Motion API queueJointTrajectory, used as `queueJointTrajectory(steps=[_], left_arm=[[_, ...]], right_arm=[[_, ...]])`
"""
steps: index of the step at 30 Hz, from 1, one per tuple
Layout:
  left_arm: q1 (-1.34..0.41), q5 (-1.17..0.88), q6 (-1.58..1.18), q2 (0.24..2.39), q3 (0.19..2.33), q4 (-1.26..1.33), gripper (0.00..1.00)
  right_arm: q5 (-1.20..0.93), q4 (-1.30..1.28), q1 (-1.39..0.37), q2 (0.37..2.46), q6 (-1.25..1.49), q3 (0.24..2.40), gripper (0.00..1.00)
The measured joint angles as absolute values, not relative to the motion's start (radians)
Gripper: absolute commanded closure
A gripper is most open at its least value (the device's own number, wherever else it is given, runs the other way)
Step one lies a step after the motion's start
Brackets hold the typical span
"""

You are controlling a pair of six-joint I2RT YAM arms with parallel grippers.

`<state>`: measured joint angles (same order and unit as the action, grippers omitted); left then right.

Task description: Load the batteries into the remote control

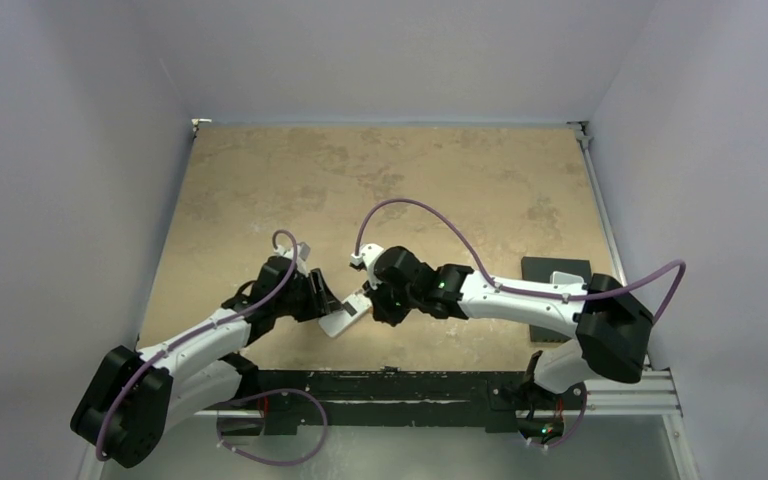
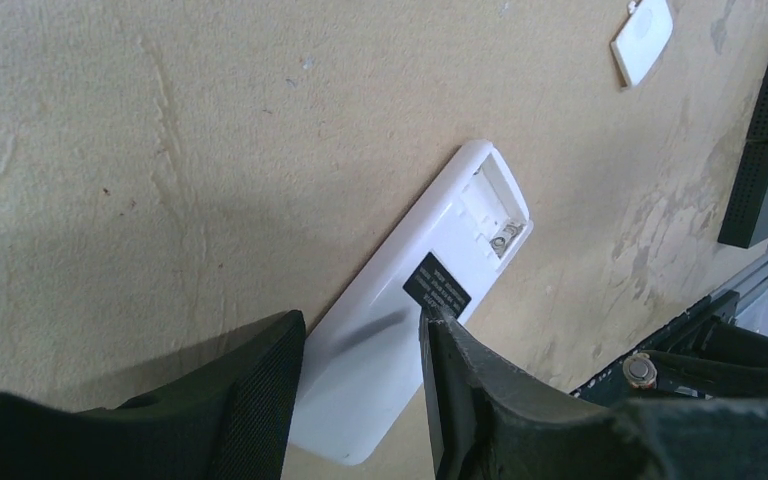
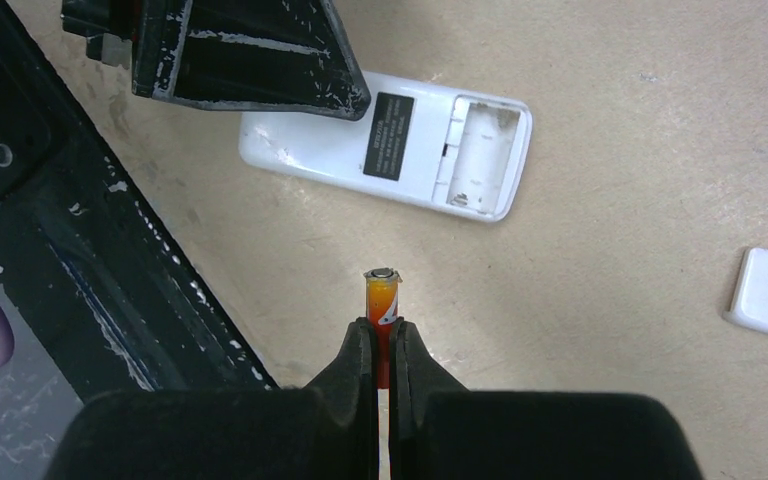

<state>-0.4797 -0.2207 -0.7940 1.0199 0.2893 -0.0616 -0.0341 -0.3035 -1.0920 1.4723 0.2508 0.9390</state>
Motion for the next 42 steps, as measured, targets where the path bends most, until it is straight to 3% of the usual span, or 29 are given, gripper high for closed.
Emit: queueJointTrajectory(steps=[18,33,42], left_arm=[[-0.533,-0.31,-0.879,1.013,0.22,0.061,0.53],[-0.533,-0.176,-0.826,1.061,0.352,-0.054,0.52],[-0.533,-0.112,-0.789,1.141,0.429,-0.067,0.62]], right_arm=[[-0.009,-0.388,-1.08,1.541,0.209,1.02,1.0],[0.017,-0.48,-1.08,1.637,0.063,1.168,1.0],[0.032,-0.508,-1.079,1.69,-0.044,1.222,1.0]])
